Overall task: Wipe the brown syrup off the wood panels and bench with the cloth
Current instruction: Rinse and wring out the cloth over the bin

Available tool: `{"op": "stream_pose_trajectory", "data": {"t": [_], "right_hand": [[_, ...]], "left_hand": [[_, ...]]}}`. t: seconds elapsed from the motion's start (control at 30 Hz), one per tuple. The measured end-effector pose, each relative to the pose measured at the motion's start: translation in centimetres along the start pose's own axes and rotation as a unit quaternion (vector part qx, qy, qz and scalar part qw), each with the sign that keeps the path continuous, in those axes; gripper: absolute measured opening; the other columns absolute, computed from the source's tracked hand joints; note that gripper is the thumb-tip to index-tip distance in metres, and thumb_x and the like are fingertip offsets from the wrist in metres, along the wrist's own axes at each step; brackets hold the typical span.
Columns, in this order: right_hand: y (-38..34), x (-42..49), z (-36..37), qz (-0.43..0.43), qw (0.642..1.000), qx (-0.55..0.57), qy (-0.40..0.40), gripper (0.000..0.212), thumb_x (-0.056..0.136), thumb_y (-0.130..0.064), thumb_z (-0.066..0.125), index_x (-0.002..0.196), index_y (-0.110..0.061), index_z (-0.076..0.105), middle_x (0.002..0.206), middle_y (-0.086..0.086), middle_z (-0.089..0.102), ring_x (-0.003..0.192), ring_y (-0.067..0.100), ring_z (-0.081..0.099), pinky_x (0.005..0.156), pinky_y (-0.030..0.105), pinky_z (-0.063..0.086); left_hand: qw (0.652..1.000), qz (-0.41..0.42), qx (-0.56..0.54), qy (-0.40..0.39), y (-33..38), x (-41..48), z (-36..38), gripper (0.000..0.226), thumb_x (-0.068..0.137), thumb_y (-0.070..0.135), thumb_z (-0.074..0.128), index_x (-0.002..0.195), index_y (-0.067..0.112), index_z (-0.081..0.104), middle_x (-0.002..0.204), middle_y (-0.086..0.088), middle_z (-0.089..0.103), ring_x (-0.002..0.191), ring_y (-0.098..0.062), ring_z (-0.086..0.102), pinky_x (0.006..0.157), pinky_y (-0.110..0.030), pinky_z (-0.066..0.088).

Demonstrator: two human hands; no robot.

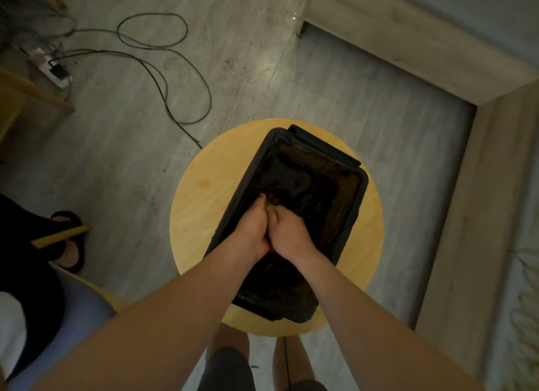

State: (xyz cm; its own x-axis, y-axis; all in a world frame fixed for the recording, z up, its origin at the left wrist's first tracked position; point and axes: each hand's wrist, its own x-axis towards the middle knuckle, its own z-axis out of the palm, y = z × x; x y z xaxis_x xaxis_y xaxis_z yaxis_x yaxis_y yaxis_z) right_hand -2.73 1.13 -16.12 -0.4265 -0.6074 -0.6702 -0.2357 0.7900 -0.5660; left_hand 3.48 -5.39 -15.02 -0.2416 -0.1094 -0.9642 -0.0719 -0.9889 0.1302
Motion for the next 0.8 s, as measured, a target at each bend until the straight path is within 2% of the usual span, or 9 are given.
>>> {"op": "stream_pose_trajectory", "data": {"t": [0.1, 0.2, 0.3, 0.37, 0.47, 0.53, 0.6, 0.67, 0.8], "right_hand": [[-0.6, -2.1, -0.4, -0.083, 0.996, 0.024, 0.034, 0.045, 0.109, -0.042, 0.042, 0.072, -0.021, 0.057, 0.067, -0.004, 0.058, 0.064, 0.011, 0.057, 0.06, 0.032, 0.042], [-0.7, -3.0, -0.2, -0.171, 0.983, 0.005, 0.072, 0.051, 0.108, -0.037, 0.044, 0.06, -0.02, 0.045, 0.054, -0.004, 0.044, 0.05, 0.013, 0.047, 0.05, 0.026, 0.03], [-0.2, -2.2, 0.1, -0.202, 0.966, -0.066, 0.147, 0.05, 0.104, -0.041, 0.035, 0.061, -0.02, 0.049, 0.059, -0.003, 0.053, 0.055, 0.015, 0.054, 0.053, 0.029, 0.038], [0.5, -0.9, -0.2, -0.191, 0.952, -0.14, 0.193, 0.051, 0.106, -0.042, 0.03, 0.068, -0.02, 0.056, 0.066, 0.0, 0.059, 0.061, 0.021, 0.06, 0.053, 0.031, 0.038], [1.7, 1.8, -1.7, -0.087, 0.947, -0.233, 0.202, 0.051, 0.111, -0.039, 0.029, 0.091, -0.011, 0.066, 0.086, 0.011, 0.065, 0.075, 0.032, 0.065, 0.056, 0.033, 0.04], [2.1, 3.2, -2.0, -0.013, 0.943, -0.254, 0.217, 0.055, 0.11, -0.039, 0.02, 0.114, -0.005, 0.063, 0.112, 0.02, 0.062, 0.095, 0.038, 0.062, 0.072, 0.04, 0.048], [1.8, 3.6, -2.0, 0.07, 0.962, -0.181, 0.19, 0.055, 0.11, -0.04, 0.019, 0.136, -0.002, 0.051, 0.138, 0.027, 0.046, 0.116, 0.044, 0.053, 0.095, 0.045, 0.046], [1.5, 3.5, -1.8, 0.121, 0.982, -0.093, 0.113, 0.054, 0.112, -0.041, 0.024, 0.147, -0.004, 0.043, 0.145, 0.028, 0.041, 0.123, 0.045, 0.051, 0.103, 0.044, 0.043], [1.2, 2.2, -1.0, 0.074, 0.997, 0.018, 0.01, 0.044, 0.111, -0.037, 0.036, 0.119, -0.011, 0.07, 0.116, 0.015, 0.071, 0.103, 0.032, 0.067, 0.091, 0.039, 0.054]], "left_hand": [[0.999, -0.004, 0.044, -0.014, 1.0, 0.1, -0.6, 0.049, 0.107, 0.033, 0.044, 0.077, 0.008, 0.073, 0.068, -0.009, 0.071, 0.066, -0.021, 0.071, 0.066, -0.028, 0.055], [0.996, 0.011, 0.091, -0.012, 1.3, 0.1, -0.7, 0.055, 0.104, 0.011, 0.037, 0.05, 0.015, 0.043, 0.042, 0.0, 0.043, 0.034, -0.013, 0.049, 0.039, -0.016, 0.041], [0.995, 0.038, 0.093, -0.013, 1.3, -0.9, -0.2, 0.044, 0.107, 0.005, 0.034, 0.068, 0.005, 0.054, 0.051, -0.006, 0.057, 0.043, -0.016, 0.06, 0.044, -0.019, 0.05], [0.996, 0.057, 0.072, -0.012, 1.1, -1.3, 0.3, 0.031, 0.106, 0.004, 0.043, 0.087, -0.003, 0.066, 0.075, -0.016, 0.07, 0.069, -0.025, 0.071, 0.066, -0.031, 0.061], [0.989, 0.092, 0.114, -0.025, 0.2, -1.6, 0.8, 0.024, 0.105, 0.004, 0.048, 0.109, 0.003, 0.072, 0.106, -0.021, 0.074, 0.103, -0.034, 0.07, 0.092, -0.046, 0.059], [0.984, 0.101, 0.142, -0.027, -0.5, -1.5, 0.9, 0.027, 0.105, 0.017, 0.046, 0.125, 0.014, 0.065, 0.118, -0.014, 0.071, 0.112, -0.032, 0.066, 0.094, -0.05, 0.056], [0.985, 0.106, 0.133, 0.024, -1.4, -1.1, 0.7, 0.031, 0.102, 0.034, 0.051, 0.132, 0.028, 0.047, 0.126, -0.007, 0.061, 0.113, -0.029, 0.061, 0.091, -0.053, 0.057], [0.987, 0.101, 0.103, 0.07, -1.9, -0.6, 0.4, 0.044, 0.098, 0.046, 0.057, 0.137, 0.038, 0.036, 0.132, -0.005, 0.056, 0.114, -0.029, 0.06, 0.089, -0.054, 0.059], [0.999, 0.024, 0.021, 0.026, -1.2, 0.7, 0.4, 0.061, 0.096, 0.064, 0.055, 0.141, 0.023, 0.056, 0.124, -0.01, 0.07, 0.11, -0.031, 0.068, 0.095, -0.055, 0.057]]}}
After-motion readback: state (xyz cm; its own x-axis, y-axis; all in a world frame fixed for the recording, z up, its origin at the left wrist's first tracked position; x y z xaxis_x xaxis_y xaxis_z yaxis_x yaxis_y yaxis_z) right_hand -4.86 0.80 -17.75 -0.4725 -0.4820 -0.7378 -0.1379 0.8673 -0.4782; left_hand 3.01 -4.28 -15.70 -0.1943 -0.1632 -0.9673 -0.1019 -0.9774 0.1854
